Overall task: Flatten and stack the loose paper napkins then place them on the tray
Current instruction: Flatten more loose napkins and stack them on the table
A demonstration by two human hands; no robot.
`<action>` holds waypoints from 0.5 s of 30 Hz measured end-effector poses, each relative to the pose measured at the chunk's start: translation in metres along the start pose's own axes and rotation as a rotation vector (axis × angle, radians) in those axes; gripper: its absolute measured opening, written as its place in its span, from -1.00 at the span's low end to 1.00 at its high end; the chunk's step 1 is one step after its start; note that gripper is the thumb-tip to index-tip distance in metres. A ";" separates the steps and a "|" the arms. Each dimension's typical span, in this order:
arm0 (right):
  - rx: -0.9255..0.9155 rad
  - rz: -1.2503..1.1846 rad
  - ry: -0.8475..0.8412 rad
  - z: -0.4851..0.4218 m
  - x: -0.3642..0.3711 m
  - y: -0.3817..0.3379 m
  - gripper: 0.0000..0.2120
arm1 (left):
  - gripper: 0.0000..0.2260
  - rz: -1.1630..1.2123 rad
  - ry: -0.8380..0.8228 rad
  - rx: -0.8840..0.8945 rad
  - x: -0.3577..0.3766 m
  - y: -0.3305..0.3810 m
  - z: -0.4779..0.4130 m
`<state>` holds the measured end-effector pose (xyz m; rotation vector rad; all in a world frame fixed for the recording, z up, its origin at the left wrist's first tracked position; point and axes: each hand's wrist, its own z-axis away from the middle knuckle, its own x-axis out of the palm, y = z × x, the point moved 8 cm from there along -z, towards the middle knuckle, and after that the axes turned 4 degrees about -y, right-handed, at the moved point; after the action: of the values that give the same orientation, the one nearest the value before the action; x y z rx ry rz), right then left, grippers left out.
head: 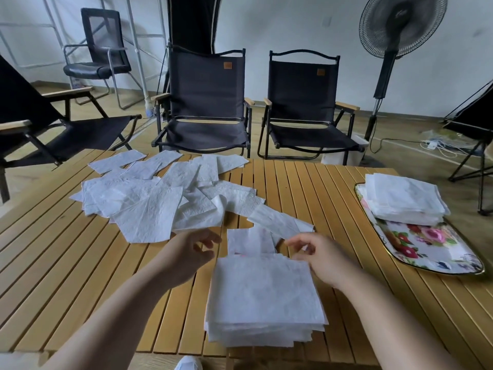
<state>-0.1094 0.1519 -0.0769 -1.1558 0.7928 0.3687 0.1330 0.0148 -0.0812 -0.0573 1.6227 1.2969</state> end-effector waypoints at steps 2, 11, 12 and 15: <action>-0.001 -0.028 -0.090 -0.016 0.014 -0.001 -0.76 | -0.71 -0.044 -0.045 0.031 0.013 -0.005 -0.007; -0.100 0.314 -0.254 -0.056 0.042 -0.005 -0.79 | -0.64 -0.192 -0.035 0.120 0.034 -0.001 -0.037; -0.109 0.331 -0.255 -0.058 0.044 -0.002 -0.80 | -0.63 -0.201 -0.038 0.117 0.035 0.000 -0.037; -0.130 0.276 -0.220 -0.059 0.043 0.000 -0.93 | -0.65 -0.230 -0.051 0.129 0.037 0.002 -0.036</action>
<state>-0.1014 0.0921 -0.1186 -1.1048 0.7431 0.7733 0.0897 0.0078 -0.1093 -0.1274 1.6012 1.0093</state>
